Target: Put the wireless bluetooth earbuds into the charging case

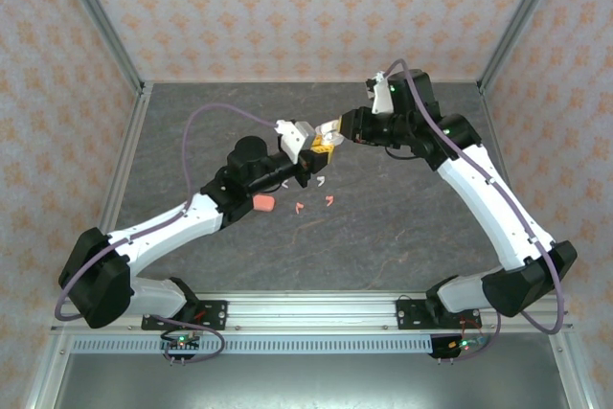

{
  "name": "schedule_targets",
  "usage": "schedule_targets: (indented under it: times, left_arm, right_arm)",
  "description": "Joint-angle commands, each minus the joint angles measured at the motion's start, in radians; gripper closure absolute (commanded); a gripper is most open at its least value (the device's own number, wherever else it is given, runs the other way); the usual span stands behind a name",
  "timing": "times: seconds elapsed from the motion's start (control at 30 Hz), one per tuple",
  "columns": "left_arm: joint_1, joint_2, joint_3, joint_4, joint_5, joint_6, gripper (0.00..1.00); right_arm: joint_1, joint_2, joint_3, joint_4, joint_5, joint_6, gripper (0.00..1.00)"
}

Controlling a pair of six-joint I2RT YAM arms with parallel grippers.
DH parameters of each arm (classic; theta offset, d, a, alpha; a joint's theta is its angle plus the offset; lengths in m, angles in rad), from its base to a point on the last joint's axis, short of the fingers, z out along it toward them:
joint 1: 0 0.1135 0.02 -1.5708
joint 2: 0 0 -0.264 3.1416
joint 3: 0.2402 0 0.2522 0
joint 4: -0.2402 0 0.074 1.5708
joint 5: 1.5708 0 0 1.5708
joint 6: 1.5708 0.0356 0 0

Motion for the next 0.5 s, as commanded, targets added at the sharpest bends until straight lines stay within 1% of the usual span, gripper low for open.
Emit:
schedule_targets:
  times: [0.0, 0.13, 0.27, 0.47]
  left_arm:
    - [0.026, -0.047, -0.003, 0.050, 0.088, -0.028, 1.00]
    - [0.041, -0.050, -0.005, 0.049, 0.146, -0.044, 1.00]
    - [0.057, -0.050, -0.009, 0.077, 0.213, -0.073, 1.00]
    - [0.069, -0.048, 0.008, 0.064, 0.297, -0.082, 1.00]
  right_arm:
    - [-0.032, -0.035, 0.012, -0.032, -0.081, -0.064, 0.80]
    - [-0.040, -0.036, 0.013, -0.024, -0.165, -0.117, 0.80]
    - [-0.042, -0.036, 0.020, -0.057, -0.228, -0.202, 0.80]
    - [-0.043, -0.032, 0.027, -0.104, -0.316, -0.323, 0.80]
